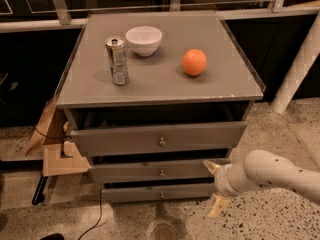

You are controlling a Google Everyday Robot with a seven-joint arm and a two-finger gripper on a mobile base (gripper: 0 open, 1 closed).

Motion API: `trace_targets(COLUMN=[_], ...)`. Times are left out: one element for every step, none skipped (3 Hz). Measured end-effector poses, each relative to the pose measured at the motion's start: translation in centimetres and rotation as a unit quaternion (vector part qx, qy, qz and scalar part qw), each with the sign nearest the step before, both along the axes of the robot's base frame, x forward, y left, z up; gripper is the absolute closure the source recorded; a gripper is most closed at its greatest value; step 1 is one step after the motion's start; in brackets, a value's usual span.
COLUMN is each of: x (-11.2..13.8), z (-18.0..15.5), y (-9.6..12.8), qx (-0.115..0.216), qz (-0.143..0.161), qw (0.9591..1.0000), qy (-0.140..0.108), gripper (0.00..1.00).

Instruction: Open middle drawer

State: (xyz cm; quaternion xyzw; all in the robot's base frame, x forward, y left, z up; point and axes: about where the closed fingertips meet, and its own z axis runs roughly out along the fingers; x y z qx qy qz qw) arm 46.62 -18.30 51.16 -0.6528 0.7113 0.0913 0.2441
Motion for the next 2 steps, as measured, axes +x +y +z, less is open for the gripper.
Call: trace_targets(x=[1.8, 3.6], z=[-1.2, -2.6], y=[-0.1, -0.3], qx=[0.0, -0.002], qz=[0.015, 0.024], qw=[0.9994, 0.9984], qy=[-0.031, -0.052], gripper=[0.0, 0.0])
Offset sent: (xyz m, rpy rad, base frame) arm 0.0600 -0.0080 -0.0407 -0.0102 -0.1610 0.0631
